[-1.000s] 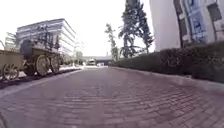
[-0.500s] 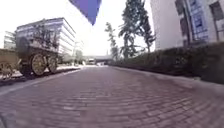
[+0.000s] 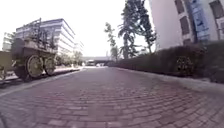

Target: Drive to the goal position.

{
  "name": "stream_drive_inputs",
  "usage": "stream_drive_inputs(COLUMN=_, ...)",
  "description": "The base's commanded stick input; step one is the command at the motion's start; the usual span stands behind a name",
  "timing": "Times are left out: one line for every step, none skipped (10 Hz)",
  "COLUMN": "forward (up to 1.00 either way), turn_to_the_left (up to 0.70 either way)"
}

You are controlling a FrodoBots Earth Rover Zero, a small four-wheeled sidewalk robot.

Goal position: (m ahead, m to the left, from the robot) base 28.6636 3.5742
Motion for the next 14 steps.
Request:
stream_drive_inputs(forward=0.7, turn_to_the_left=0.0)
stream_drive_inputs(forward=0.7, turn_to_the_left=0.0)
stream_drive_inputs(forward=0.7, turn_to_the_left=0.0)
stream_drive_inputs(forward=0.7, turn_to_the_left=0.0)
stream_drive_inputs(forward=0.7, turn_to_the_left=0.0)
stream_drive_inputs(forward=0.7, turn_to_the_left=0.0)
stream_drive_inputs(forward=0.7, turn_to_the_left=0.0)
stream_drive_inputs(forward=0.7, turn_to_the_left=0.0)
stream_drive_inputs(forward=0.7, turn_to_the_left=0.0)
stream_drive_inputs(forward=0.7, turn_to_the_left=0.0)
stream_drive_inputs(forward=0.7, turn_to_the_left=0.0)
stream_drive_inputs(forward=0.7, turn_to_the_left=0.0)
stream_drive_inputs(forward=0.7, turn_to_the_left=0.0)
stream_drive_inputs(forward=0.7, turn_to_the_left=0.0)
